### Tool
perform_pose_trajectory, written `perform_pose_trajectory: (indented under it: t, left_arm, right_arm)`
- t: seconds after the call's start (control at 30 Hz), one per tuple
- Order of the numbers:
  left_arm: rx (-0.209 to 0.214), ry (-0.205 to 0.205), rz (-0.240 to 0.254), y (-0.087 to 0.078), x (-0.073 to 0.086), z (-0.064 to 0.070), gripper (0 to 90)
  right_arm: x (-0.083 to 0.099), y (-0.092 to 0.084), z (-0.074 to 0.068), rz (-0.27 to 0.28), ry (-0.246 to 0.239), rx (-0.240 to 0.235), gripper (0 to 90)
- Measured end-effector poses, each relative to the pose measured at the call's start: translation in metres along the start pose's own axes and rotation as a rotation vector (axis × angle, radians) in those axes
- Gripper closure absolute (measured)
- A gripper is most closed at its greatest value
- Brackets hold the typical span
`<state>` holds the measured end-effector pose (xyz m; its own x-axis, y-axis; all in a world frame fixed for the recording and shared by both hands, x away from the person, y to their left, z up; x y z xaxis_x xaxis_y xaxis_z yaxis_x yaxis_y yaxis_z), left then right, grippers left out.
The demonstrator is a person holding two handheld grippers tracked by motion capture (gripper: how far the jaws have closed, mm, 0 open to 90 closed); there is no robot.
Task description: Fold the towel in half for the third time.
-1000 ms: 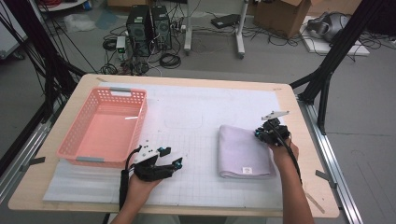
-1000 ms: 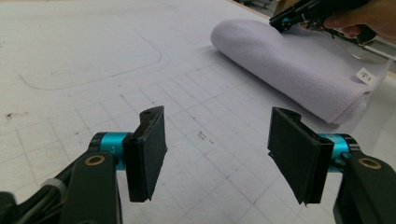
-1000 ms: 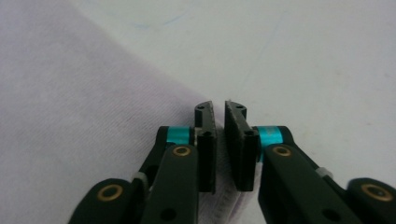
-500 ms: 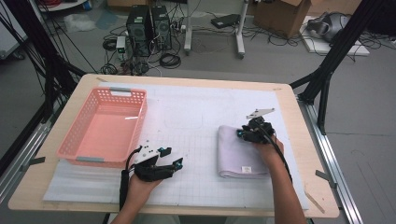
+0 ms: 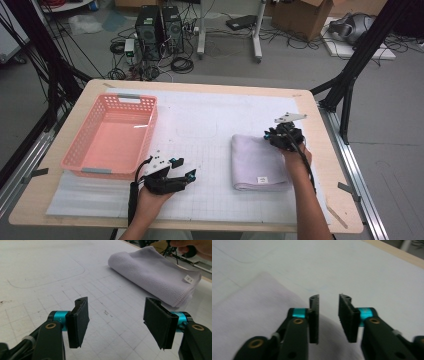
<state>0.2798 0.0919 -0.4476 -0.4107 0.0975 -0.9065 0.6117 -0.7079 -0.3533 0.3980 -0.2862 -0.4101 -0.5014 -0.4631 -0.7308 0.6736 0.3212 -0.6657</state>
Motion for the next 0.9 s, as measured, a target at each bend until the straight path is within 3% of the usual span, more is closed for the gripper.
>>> perform_pose_trajectory:
  t: [0.17,0.23,0.3,0.37,0.47,0.6,0.67,0.77,0.83,0.9]
  left_arm:
    - [-0.004,-0.001,0.01,-0.001,-0.001,0.0,37.1]
    - [-0.002,-0.001,0.013,-0.001,-0.002,0.001,37.1]
    - [0.0,-0.005,0.013,-0.001,-0.002,0.001,37.0]
    - [0.0,-0.004,0.013,-0.001,-0.002,0.002,37.0]
    - [-0.003,-0.001,0.018,-0.002,-0.003,0.0,36.7]
    - [-0.005,-0.006,0.022,-0.004,-0.004,-0.001,36.1]
    - [-0.01,-0.009,0.025,-0.005,-0.005,-0.001,35.8]
    - [-0.01,-0.006,0.028,-0.005,-0.005,0.0,34.6]
    - [-0.014,-0.008,0.033,-0.005,-0.005,0.0,32.5]
    - [-0.057,0.0,0.035,-0.005,-0.006,0.0,27.8]
  right_arm:
    - [0.03,0.0,0.017,-0.052,0.063,0.034,77.4]
    - [0.04,0.002,0.022,-0.048,0.084,0.079,79.9]
    - [0.044,0.0,0.026,-0.044,0.1,0.135,76.0]
    - [0.043,-0.005,0.027,-0.017,0.113,0.15,73.6]
    - [0.04,-0.02,0.022,0.05,0.105,0.125,68.0]
    - [0.05,-0.043,0.007,0.122,0.118,0.003,58.9]
    - [0.063,-0.051,-0.007,0.124,0.089,-0.048,55.4]
    - [0.085,-0.06,-0.025,0.105,0.043,-0.065,52.3]
    - [0.099,-0.064,-0.029,0.064,0.007,-0.04,51.9]
    - [0.107,-0.071,-0.028,0.064,0.021,-0.03,51.1]
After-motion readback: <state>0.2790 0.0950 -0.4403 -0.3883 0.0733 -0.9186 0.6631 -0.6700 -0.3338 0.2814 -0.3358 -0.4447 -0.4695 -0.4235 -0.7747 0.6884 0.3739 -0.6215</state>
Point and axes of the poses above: each handheld gripper's, and its own axes: y roughly forward along the jaws, x roughly out of its underside, z roughly to its right, the point moved 2 cm from there along y, roughly forward along the jaws, and after that the axes turned 3 degrees about -y, right-handed, at the moved point
